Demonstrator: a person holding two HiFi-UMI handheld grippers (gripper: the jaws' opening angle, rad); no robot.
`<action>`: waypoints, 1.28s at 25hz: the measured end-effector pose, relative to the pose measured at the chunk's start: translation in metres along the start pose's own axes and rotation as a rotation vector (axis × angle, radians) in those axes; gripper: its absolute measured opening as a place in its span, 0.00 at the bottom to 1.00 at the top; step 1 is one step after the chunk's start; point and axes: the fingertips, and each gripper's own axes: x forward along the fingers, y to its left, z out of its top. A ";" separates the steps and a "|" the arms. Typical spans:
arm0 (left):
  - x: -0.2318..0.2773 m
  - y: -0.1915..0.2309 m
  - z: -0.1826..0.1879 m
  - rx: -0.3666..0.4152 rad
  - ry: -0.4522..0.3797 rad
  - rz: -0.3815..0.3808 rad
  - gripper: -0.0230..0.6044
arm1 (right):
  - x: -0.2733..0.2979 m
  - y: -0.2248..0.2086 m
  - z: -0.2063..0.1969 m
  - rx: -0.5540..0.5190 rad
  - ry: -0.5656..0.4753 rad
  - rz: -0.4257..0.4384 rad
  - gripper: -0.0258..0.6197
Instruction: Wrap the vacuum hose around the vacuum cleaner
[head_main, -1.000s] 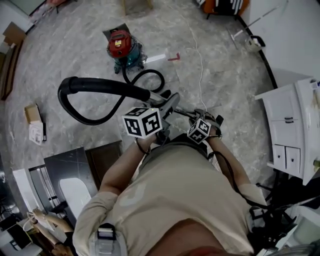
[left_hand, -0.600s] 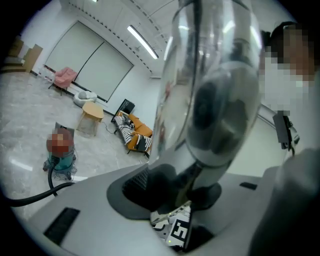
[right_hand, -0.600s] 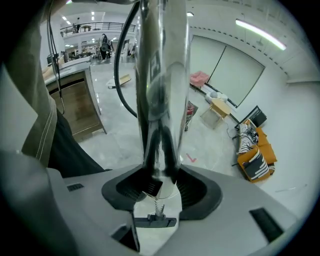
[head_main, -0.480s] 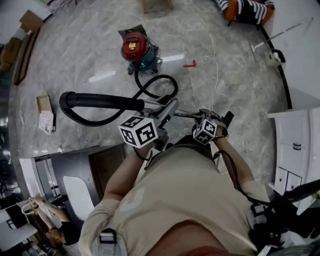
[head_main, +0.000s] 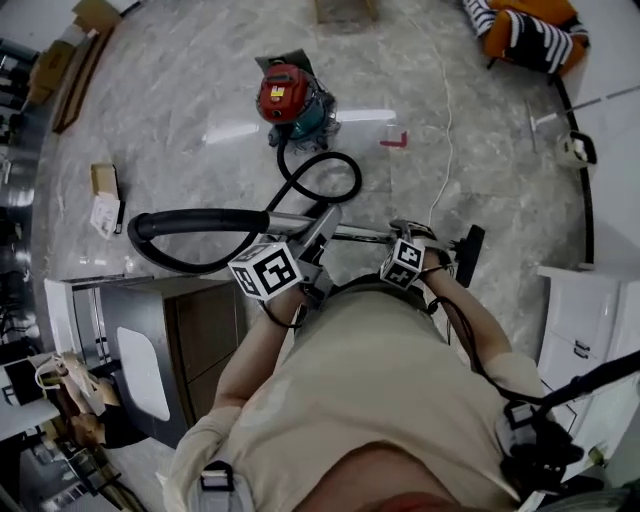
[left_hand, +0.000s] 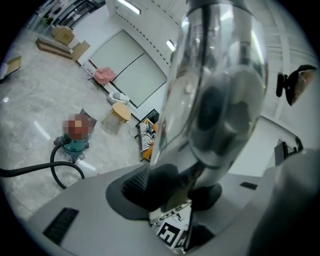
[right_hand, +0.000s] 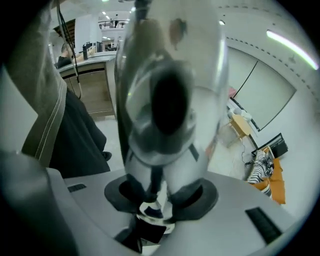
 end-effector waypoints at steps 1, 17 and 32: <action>0.005 0.000 -0.001 0.008 -0.004 -0.007 0.31 | 0.000 -0.006 -0.006 -0.015 0.004 0.009 0.27; -0.012 0.099 -0.021 -0.382 0.147 -0.074 0.50 | -0.012 -0.137 -0.004 -0.356 0.191 -0.061 0.27; -0.116 0.101 0.015 0.047 0.551 -0.370 0.49 | 0.019 -0.256 0.096 -0.563 0.329 -0.093 0.27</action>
